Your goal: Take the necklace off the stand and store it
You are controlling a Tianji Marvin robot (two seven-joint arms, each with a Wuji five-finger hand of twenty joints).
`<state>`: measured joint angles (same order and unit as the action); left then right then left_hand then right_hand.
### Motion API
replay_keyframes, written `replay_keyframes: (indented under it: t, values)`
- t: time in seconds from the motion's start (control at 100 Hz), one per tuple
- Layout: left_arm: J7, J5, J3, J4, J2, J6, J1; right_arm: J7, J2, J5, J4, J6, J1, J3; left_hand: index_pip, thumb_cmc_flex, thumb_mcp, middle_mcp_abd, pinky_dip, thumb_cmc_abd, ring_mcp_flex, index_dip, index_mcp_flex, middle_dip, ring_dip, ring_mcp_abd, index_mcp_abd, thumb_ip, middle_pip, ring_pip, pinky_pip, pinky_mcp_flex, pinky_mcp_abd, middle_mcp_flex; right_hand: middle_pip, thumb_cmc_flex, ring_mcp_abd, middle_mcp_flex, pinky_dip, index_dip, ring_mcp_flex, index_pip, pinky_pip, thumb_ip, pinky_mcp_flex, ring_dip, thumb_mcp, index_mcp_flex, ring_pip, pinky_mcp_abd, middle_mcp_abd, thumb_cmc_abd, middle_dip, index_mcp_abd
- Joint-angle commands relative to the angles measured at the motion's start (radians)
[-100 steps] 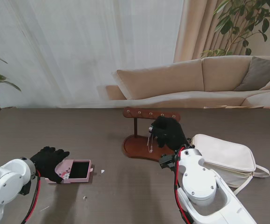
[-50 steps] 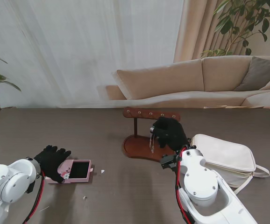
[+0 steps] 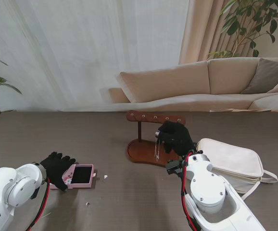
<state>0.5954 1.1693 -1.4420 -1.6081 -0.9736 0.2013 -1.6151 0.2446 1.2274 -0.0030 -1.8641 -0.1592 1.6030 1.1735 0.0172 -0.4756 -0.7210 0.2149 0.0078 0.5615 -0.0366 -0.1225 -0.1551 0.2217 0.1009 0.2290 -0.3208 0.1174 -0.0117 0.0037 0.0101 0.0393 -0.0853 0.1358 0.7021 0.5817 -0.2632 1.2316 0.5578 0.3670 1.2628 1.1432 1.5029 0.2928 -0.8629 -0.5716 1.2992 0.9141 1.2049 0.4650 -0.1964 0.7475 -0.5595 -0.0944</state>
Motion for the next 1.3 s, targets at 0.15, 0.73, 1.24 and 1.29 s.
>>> replay_keyframes:
  t: [0.15,0.73,1.24,1.29]
  values:
    - [0.009,0.0,0.017,0.025,0.0,0.001,0.001,-0.011,0.003,0.005,-0.007,-0.002,0.009,-0.001,-0.041,-0.007,-0.057,-0.008,0.004,0.043,0.023,-0.099,-0.034,0.017,0.167,-0.01,-0.023,0.034,-0.012,0.028,-0.027,-0.004,0.035,0.011,-0.006,0.017,0.003,0.04,0.002,0.014,0.037,0.007,0.043,0.028,-0.011,-0.011,0.07,0.029,0.028,0.008,-0.007,0.037,-0.011,0.016]
    - [-0.14,0.001,0.09,0.142,-0.001,-0.006,0.005,-0.007,0.005,0.02,-0.009,-0.002,0.01,0.002,-0.626,-0.128,-0.213,-0.07,0.483,0.065,-0.199,-0.598,-0.198,0.175,0.845,-0.056,0.093,0.01,-0.186,0.161,0.449,-0.058,0.06,0.278,-0.006,0.017,0.002,0.041,0.002,0.014,0.037,0.006,0.044,0.028,-0.012,-0.012,0.071,0.029,0.029,0.008,-0.008,0.038,-0.011,0.016]
    - [-0.275,-0.061,0.134,0.226,-0.01,-0.016,0.02,-0.005,0.006,0.027,-0.008,-0.002,0.01,-0.001,-1.365,-0.446,-0.15,-0.12,0.493,0.124,-0.617,-0.607,-0.532,0.509,1.176,-0.013,0.219,0.07,-0.342,0.459,1.041,-0.346,-0.002,0.768,-0.006,0.017,0.003,0.04,0.002,0.014,0.037,0.006,0.044,0.028,-0.012,-0.011,0.071,0.029,0.029,0.009,-0.009,0.037,-0.011,0.016]
    - [-0.302,-0.062,0.133,0.234,-0.011,-0.004,0.021,-0.004,0.007,0.029,-0.008,-0.003,0.01,-0.001,-1.371,-0.45,-0.165,-0.144,0.49,0.147,-0.671,-0.587,-0.556,0.571,1.196,-0.016,0.229,0.075,-0.29,0.484,1.063,-0.4,-0.002,0.86,-0.006,0.017,0.001,0.04,0.002,0.014,0.037,0.006,0.043,0.028,-0.011,-0.012,0.071,0.029,0.029,0.009,-0.008,0.037,-0.011,0.016]
